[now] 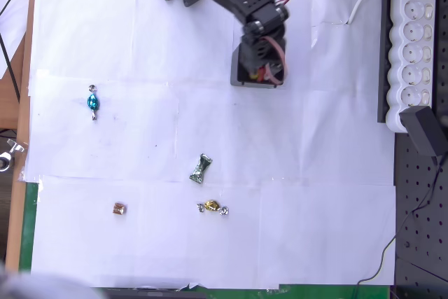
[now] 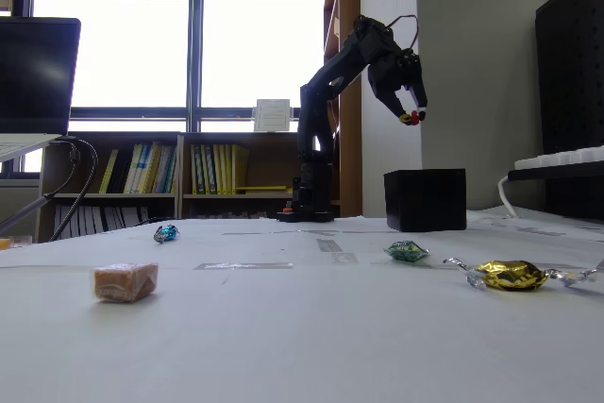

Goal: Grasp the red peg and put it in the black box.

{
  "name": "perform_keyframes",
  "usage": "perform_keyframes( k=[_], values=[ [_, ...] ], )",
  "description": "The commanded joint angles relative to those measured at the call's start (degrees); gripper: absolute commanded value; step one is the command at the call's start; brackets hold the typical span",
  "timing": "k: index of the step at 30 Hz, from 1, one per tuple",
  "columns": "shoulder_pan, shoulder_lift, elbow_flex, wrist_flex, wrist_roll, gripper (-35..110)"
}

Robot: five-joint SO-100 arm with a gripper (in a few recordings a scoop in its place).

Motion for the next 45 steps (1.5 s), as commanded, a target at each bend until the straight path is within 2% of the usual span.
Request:
perform_keyframes(
  k=[1, 14, 16, 19, 22, 28, 35, 37, 40, 41, 42, 45],
  values=[
    [-2.29, 0.97, 2.37, 2.37, 1.67, 0],
    [-2.64, 2.81, -0.88, 2.46, 2.02, 2],
    [-2.37, 2.81, -0.88, 2.29, 2.29, 9],
    [-2.55, 2.72, -0.70, 5.10, -1.32, 38],
    [-2.20, 2.20, -0.53, 4.75, -2.46, 53],
    [-1.49, 0.79, -0.53, 4.48, -6.24, 64],
    [0.53, -1.58, -0.62, 3.60, -8.70, 61],
    [1.58, -2.99, -0.62, 3.69, -9.67, 50],
    [3.87, -6.42, -1.14, 3.60, -11.25, 11],
    [4.83, -8.53, -2.46, 2.90, -12.92, 4],
    [5.89, -10.90, -4.75, 1.93, -15.12, 0],
    [9.84, -18.90, -14.33, -3.43, -24.52, 0]
  ],
)
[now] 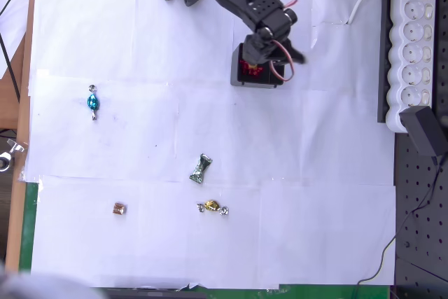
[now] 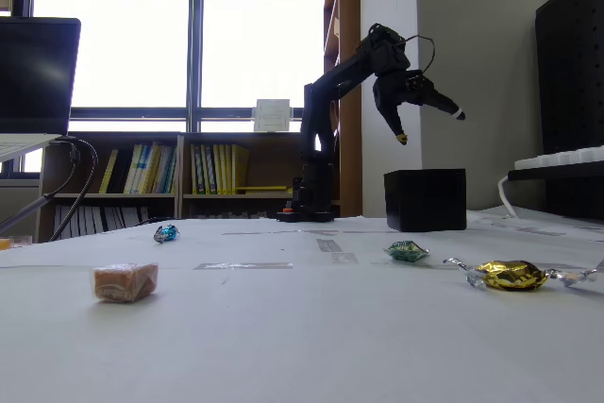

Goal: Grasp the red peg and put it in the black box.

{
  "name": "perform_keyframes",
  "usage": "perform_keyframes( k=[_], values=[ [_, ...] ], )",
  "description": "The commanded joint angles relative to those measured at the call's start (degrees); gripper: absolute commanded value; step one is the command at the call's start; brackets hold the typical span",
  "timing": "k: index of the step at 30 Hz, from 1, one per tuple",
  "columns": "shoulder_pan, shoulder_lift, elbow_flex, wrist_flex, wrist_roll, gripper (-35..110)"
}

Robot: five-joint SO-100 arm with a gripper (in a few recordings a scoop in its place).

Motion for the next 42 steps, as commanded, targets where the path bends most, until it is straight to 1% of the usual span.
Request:
perform_keyframes(
  k=[1, 5, 7, 8, 11, 15, 17, 23, 24, 27, 33, 39, 42],
  values=[
    [4.57, -13.80, -9.40, -6.59, -12.66, 0],
    [11.43, -25.40, -24.79, -21.62, -26.02, 0],
    [14.41, -30.76, -31.29, -26.37, -31.03, 0],
    [16.00, -32.78, -33.40, -27.16, -32.70, 0],
    [20.30, -38.67, -39.64, -29.88, -35.07, 0],
    [23.55, -49.48, -53.17, -39.38, -34.98, 0],
    [24.87, -53.70, -58.36, -41.13, -34.98, 0],
    [28.39, -66.62, -77.87, -54.67, -35.16, 0],
    [29.00, -70.40, -81.74, -55.55, -35.42, 0],
    [30.32, -80.42, -91.67, -55.28, -35.42, 0],
    [33.13, -96.68, -105.64, -48.69, -37.09, 0],
    [35.68, -96.86, -110.92, -47.90, -37.53, 0],
    [35.68, -96.86, -110.92, -42.19, -35.16, 0]
  ],
)
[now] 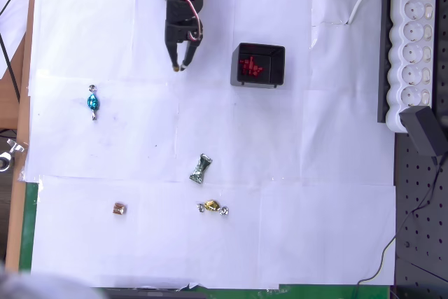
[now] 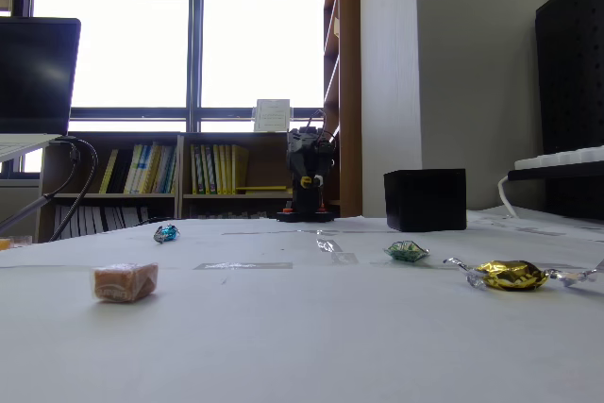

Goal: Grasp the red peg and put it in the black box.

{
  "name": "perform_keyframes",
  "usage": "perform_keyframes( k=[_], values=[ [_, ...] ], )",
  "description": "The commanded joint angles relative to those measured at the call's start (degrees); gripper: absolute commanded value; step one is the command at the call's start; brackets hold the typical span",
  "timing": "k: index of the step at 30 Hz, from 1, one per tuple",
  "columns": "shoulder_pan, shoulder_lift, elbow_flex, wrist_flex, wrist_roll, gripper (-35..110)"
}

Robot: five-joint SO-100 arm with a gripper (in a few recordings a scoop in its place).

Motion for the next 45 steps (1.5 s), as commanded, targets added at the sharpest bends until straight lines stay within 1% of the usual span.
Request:
perform_keyframes(
  k=[1, 4, 8, 10, 12, 17, 21, 25, 45],
  values=[
    [1.14, -4.83, -4.75, 7.12, 1.41, 0],
    [0.97, -4.83, -4.75, 20.30, 2.90, 0],
    [0.62, -4.92, -4.75, 28.65, 2.64, 0],
    [0.62, -4.92, -4.75, 32.96, -0.62, 0],
    [0.62, -4.92, -4.75, 35.42, 0.18, 0],
    [0.62, -4.92, -4.75, 34.98, 6.24, 0],
    [0.53, -4.92, -4.75, 35.60, 8.00, 0],
    [-0.88, -4.92, -4.75, 35.51, 8.00, 0],
    [-0.88, -4.92, -4.75, 35.51, 8.00, 0]
  ],
)
